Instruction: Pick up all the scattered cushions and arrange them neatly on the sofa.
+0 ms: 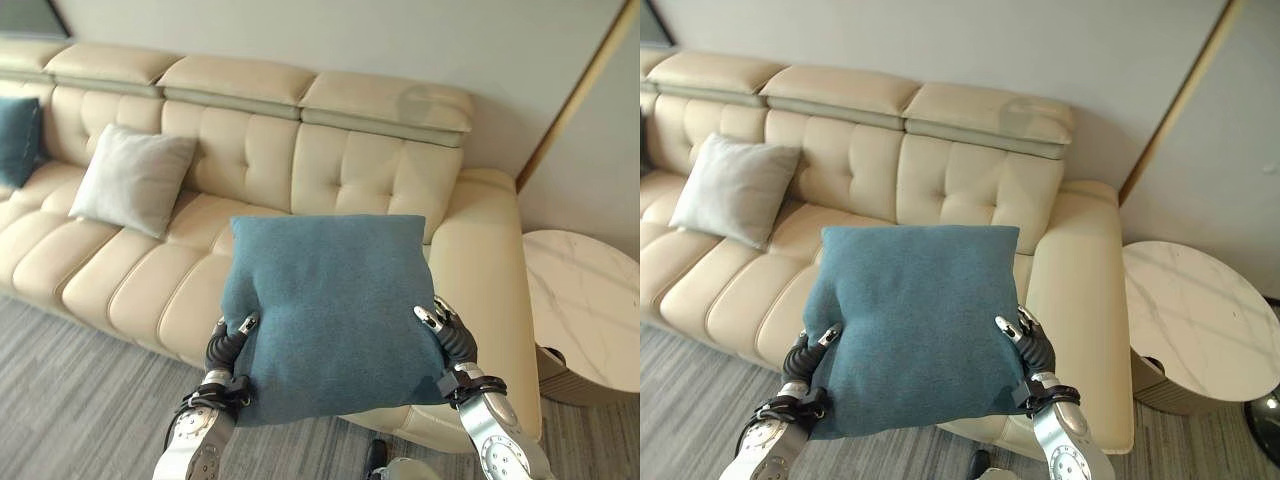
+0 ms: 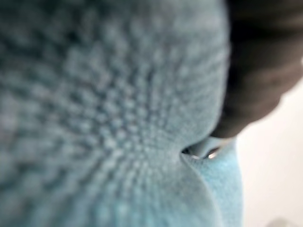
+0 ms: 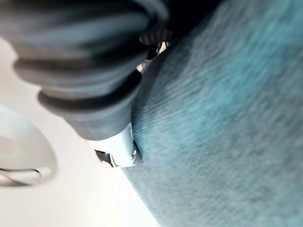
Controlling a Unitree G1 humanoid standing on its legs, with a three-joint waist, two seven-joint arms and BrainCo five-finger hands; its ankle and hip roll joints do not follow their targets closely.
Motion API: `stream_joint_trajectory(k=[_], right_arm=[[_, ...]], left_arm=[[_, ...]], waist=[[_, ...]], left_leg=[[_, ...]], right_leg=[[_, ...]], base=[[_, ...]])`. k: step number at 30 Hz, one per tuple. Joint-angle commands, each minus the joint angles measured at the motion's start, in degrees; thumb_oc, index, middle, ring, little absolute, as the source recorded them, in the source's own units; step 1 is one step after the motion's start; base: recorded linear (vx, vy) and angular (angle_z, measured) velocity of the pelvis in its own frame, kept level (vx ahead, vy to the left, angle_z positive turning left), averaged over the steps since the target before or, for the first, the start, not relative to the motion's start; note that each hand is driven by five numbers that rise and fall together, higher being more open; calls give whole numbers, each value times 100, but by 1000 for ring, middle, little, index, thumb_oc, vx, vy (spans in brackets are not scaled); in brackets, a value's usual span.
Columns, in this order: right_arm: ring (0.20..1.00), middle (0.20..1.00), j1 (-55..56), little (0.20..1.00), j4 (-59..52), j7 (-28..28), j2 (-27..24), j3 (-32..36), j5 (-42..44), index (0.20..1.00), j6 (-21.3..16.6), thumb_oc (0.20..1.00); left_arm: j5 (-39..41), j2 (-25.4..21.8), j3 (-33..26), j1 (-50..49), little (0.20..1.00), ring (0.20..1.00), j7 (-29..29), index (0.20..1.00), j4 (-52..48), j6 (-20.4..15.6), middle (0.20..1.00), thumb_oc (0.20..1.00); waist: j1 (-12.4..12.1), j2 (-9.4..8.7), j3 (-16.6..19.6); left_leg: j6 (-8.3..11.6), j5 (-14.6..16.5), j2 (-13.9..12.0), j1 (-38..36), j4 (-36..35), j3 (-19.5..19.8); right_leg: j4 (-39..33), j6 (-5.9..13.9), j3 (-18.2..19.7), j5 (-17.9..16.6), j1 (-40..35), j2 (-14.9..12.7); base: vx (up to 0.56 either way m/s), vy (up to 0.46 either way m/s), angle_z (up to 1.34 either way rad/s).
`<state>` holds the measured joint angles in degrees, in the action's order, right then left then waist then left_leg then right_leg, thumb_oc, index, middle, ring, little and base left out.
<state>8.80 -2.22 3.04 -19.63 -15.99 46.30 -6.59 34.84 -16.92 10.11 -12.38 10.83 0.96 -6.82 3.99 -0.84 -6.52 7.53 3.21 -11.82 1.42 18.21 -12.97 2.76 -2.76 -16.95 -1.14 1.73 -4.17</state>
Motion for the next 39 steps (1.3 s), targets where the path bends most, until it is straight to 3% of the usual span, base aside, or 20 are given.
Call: stream_joint_trajectory(k=[1,3,4,5,6,12,23,27,29,30,32,37,39], right_arm=[[200,200,-551,200,-567,-358,392,-305,115,200,-292,200],[200,200,-551,200,-550,-349,396,-317,118,200,-284,200],[200,200,-561,200,-482,-333,387,-343,113,200,-283,200],[200,200,-563,200,-482,-333,387,-341,113,200,-283,200],[200,200,-553,200,-432,-309,396,-331,116,200,-271,200],[200,200,-491,200,-309,-291,367,-325,-26,200,-234,200],[200,200,-921,200,28,-73,531,-481,-405,200,-229,200],[200,200,-2130,200,338,230,552,-682,-479,200,-410,200],[200,200,-3307,200,763,458,548,-895,-423,200,-592,200],[200,200,-4629,200,1333,744,474,-1031,-415,200,-777,200],[200,200,-5668,200,1795,908,386,-1063,-317,200,-905,200],[200,200,-6981,200,2596,1116,154,-1211,-241,200,-1117,200],[200,200,-7747,200,3315,1402,86,-1268,-367,200,-1295,200]], left_arm=[[-53,61,131,664,200,200,-98,200,-594,-578,200,200],[-35,66,148,651,200,200,-96,200,-587,-585,200,200],[-35,91,151,640,200,200,-53,200,-554,-583,200,200],[-35,91,151,643,200,200,-53,200,-553,-584,200,200],[-32,119,178,671,200,200,-27,200,-491,-586,200,200],[-331,77,336,742,200,200,-121,200,-207,-504,200,200],[-694,-121,535,1150,200,200,-10,200,331,-449,200,200],[-702,-196,791,2416,200,200,324,200,678,-696,200,200],[-665,-335,1101,3643,200,200,533,200,1106,-858,200,200],[-579,-528,1415,5067,200,200,793,200,1818,-1063,200,200],[-545,-729,1606,6174,200,200,961,200,2339,-1175,200,200],[-543,-1023,1794,7512,200,200,1175,200,3178,-1303,200,200],[-778,-1237,1980,8345,200,200,1405,200,3999,-1296,200,200]], waist=[[-105,-311,-179],[-143,-294,-210],[-229,-246,-269],[-222,-248,-258],[-266,-210,-316],[-261,-32,-272],[-186,-97,-59],[-186,-143,-195],[-206,-170,-486],[-222,-178,-797],[-231,-195,-977],[-275,-237,-1176],[-304,-283,-1306]], left_leg=[[-390,418,525,150,-536,360],[-367,274,521,132,-831,561],[-288,-87,486,298,-1211,1057],[-291,-109,492,310,-1228,1062],[-236,-335,449,478,-1567,1311],[-175,-433,439,334,-1831,1380],[-397,-268,652,-270,-2224,999],[-453,-222,705,-78,-2156,978],[-474,-231,719,354,-1967,1004],[-482,-229,739,910,-1695,1051],[-480,-230,770,1437,-1426,1097],[-474,-198,834,2220,-952,1169],[-461,-186,840,2608,-792,1192]], right_leg=[[-297,432,-98,889,-413,-56],[-284,425,9,911,-466,-21],[-287,418,228,956,-536,46],[-292,419,221,946,-522,41],[-296,435,377,1000,-591,76],[-294,475,648,1085,-807,79],[-499,684,974,911,-857,-114],[-430,727,1038,887,-614,-173],[-257,723,1112,847,-183,-214],[19,705,1186,810,407,-237],[290,686,1249,751,961,-234],[632,693,1327,728,1696,-293],[697,730,1326,681,2048,-334]], base=[[174,60,-38],[133,53,-44],[97,51,-44],[189,105,-75],[89,55,-65],[159,132,-53],[114,106,-8],[-50,48,-13],[-368,31,-10],[-494,41,-7],[-318,39,-5],[-77,36,-7],[-49,46,4]])
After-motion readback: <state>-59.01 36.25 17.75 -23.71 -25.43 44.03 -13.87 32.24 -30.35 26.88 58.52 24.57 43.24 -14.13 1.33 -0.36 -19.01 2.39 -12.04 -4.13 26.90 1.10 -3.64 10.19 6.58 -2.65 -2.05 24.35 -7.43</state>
